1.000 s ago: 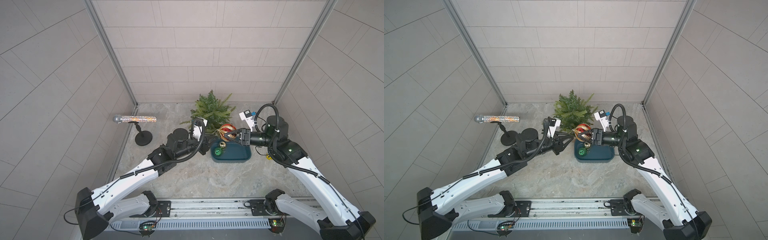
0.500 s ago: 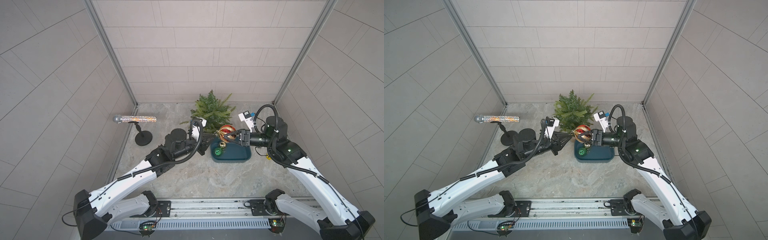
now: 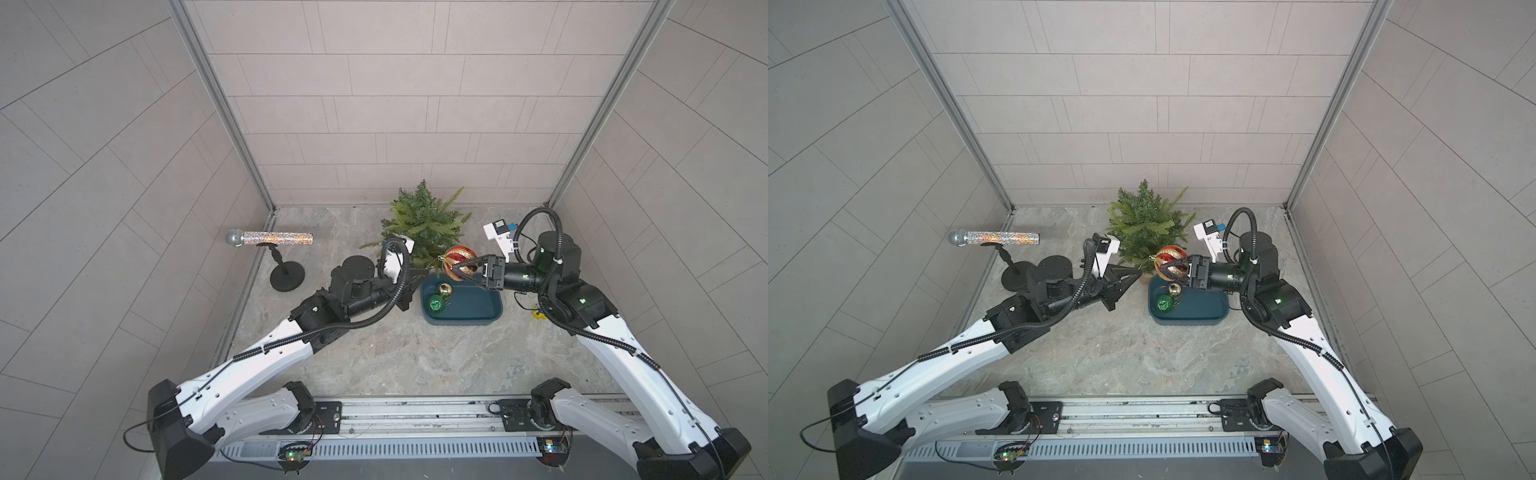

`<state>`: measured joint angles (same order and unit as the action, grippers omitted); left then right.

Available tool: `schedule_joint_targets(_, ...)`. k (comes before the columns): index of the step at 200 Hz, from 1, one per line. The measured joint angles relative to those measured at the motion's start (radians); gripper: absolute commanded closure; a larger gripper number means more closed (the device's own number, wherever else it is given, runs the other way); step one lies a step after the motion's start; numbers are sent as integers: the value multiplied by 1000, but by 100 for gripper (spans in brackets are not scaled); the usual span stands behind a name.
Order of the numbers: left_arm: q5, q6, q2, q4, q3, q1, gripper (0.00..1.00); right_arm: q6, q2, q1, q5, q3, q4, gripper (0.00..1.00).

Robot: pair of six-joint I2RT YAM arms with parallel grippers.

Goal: Decorate the small christmas tree with ornaments
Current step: Hang an ornament on the christmas tree.

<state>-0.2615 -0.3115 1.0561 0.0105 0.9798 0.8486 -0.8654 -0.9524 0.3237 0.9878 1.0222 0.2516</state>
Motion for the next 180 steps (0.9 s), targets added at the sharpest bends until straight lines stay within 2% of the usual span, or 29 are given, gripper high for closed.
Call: schedule_joint_targets(180, 23, 81, 145, 41, 235, 0, 100, 16, -5, -105, -42, 58, 7, 34)
